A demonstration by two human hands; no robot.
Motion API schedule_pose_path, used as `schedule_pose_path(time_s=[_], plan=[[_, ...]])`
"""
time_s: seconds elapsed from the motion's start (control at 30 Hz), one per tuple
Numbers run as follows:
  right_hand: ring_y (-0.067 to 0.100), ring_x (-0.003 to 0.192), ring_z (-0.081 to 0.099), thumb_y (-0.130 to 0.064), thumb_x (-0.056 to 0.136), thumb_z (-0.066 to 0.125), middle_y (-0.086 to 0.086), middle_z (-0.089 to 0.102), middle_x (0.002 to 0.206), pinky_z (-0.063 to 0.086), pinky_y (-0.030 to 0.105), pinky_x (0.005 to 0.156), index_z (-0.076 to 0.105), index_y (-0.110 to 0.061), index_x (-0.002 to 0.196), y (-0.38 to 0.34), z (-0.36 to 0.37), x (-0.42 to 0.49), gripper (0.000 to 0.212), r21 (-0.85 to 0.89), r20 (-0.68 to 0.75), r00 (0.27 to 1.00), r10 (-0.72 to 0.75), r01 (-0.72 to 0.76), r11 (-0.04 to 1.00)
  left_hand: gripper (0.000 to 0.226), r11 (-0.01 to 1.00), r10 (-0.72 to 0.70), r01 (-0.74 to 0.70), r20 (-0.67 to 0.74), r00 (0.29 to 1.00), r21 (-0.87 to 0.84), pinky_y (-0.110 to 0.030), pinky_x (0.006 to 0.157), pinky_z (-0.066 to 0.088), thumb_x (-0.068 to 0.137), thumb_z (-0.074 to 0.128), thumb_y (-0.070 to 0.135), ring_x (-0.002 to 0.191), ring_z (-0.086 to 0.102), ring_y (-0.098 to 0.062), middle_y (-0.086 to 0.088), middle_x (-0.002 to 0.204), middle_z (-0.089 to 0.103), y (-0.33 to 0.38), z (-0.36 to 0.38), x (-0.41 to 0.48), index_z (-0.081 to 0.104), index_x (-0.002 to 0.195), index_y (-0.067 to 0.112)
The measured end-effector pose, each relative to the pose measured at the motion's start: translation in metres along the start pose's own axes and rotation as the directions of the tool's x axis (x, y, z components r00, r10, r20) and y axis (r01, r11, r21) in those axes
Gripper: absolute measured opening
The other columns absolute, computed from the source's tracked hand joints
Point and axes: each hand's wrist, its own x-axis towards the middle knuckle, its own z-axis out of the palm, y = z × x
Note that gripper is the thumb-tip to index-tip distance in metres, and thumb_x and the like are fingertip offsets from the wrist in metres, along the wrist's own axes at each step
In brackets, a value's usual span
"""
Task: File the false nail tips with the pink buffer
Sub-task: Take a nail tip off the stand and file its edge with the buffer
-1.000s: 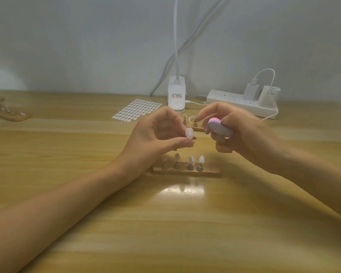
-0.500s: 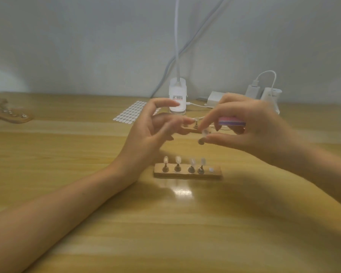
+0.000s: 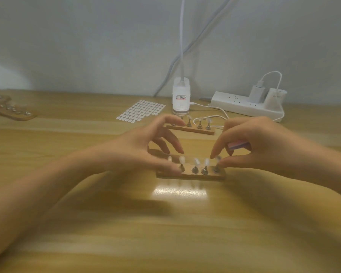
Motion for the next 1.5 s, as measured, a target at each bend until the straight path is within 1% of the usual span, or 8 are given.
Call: schedule_pose_path(time_s=[0.13, 0.3, 0.43, 0.53, 0.83, 1.07, 1.37, 1.5], plan=[[-0.002, 0.089, 0.060, -0.056, 0.068, 0.073, -0.017, 0.061, 0.087, 0.055, 0.023, 0.083, 0.079, -0.037, 0.092, -0.002, 0.001, 0.001, 0.031, -0.028, 0.047, 0.998, 0.039, -0.038, 0.999, 0.087, 0.990, 0.019, -0.028, 0.072, 0.997, 0.136, -0.005, 0.074, 0.041, 0.067, 0.094, 0.033, 0.101, 0.060, 0.001, 0.023, 0.105, 0.064, -0.009, 0.002, -0.004, 0.039, 0.133, 0.052], [-0.005, 0.094, 0.059, -0.064, 0.070, 0.062, -0.026, 0.062, 0.091, 0.047, 0.012, 0.093, 0.075, -0.038, 0.104, 0.008, -0.008, 0.002, 0.045, 0.091, 0.064, 0.995, 0.081, -0.087, 0.992, 0.069, 0.984, 0.090, -0.077, -0.071, 0.993, 0.161, -0.006, 0.070, 0.042, 0.076, 0.088, 0.020, 0.090, 0.063, -0.001, 0.017, 0.094, 0.068, -0.009, 0.008, -0.004, 0.049, 0.126, 0.045], [0.001, 0.091, 0.052, -0.031, 0.101, 0.051, -0.010, 0.059, 0.094, 0.040, 0.010, 0.081, 0.064, -0.035, 0.115, 0.034, 0.000, 0.005, 0.020, -0.040, 0.076, 0.984, 0.161, -0.158, 0.987, 0.069, 0.968, 0.165, -0.128, -0.164, 0.972, 0.216, -0.005, 0.071, 0.043, 0.074, 0.089, 0.016, 0.091, 0.065, 0.001, 0.019, 0.092, 0.069, -0.005, 0.014, -0.005, 0.052, 0.125, 0.043], [-0.003, 0.092, 0.047, -0.017, 0.105, 0.046, -0.014, 0.048, 0.094, 0.035, 0.017, 0.081, 0.057, -0.032, 0.126, 0.046, 0.010, 0.004, 0.028, -0.133, 0.120, 0.979, 0.167, -0.151, 0.980, 0.070, 0.959, 0.208, -0.161, -0.195, 0.959, 0.232, -0.004, 0.072, 0.042, 0.073, 0.089, 0.015, 0.090, 0.065, 0.000, 0.019, 0.093, 0.068, -0.003, 0.018, -0.004, 0.053, 0.127, 0.041], [-0.010, 0.095, 0.048, -0.009, 0.100, 0.057, -0.015, 0.051, 0.102, 0.035, 0.005, 0.081, 0.060, -0.032, 0.125, 0.051, 0.007, 0.005, 0.034, -0.077, 0.082, 0.995, 0.048, -0.042, 0.996, 0.065, 0.993, 0.113, -0.105, -0.177, 0.978, 0.052, -0.008, 0.067, 0.047, 0.072, 0.090, 0.013, 0.085, 0.069, -0.005, 0.009, 0.092, 0.072, -0.009, 0.018, -0.001, 0.057, 0.122, 0.038], [-0.007, 0.094, 0.055, -0.025, 0.094, 0.068, -0.017, 0.059, 0.102, 0.046, 0.009, 0.077, 0.058, -0.042, 0.117, 0.062, 0.003, 0.006, 0.031, -0.065, 0.022, 0.996, 0.087, -0.085, 0.994, 0.055, 0.993, 0.088, -0.102, -0.186, 0.979, -0.062, -0.020, 0.074, 0.056, 0.077, 0.085, 0.008, 0.089, 0.072, -0.011, 0.005, 0.089, 0.074, -0.012, 0.016, 0.000, 0.060, 0.120, 0.032], [-0.005, 0.091, 0.055, -0.019, 0.094, 0.070, -0.015, 0.058, 0.098, 0.042, 0.007, 0.070, 0.074, -0.025, 0.098, 0.071, 0.007, 0.008, 0.008, -0.137, -0.099, 0.991, 0.094, -0.107, 0.985, 0.056, 0.931, 0.283, -0.217, -0.204, 0.937, 0.293, -0.011, 0.071, 0.046, 0.080, 0.081, 0.003, 0.091, 0.070, -0.008, 0.017, 0.081, 0.068, 0.001, 0.018, -0.006, 0.056, 0.115, 0.038], [-0.005, 0.087, 0.057, -0.032, 0.095, 0.066, -0.018, 0.055, 0.100, 0.051, 0.029, 0.074, 0.076, -0.030, 0.108, 0.075, 0.005, 0.006, 0.016, -0.227, -0.102, 0.983, 0.156, -0.175, 0.958, 0.063, 0.883, 0.343, -0.248, -0.187, 0.921, 0.398, -0.027, 0.070, 0.058, 0.081, 0.079, 0.006, 0.086, 0.071, -0.004, 0.017, 0.079, 0.066, 0.003, 0.020, -0.006, 0.047, 0.121, 0.043]])
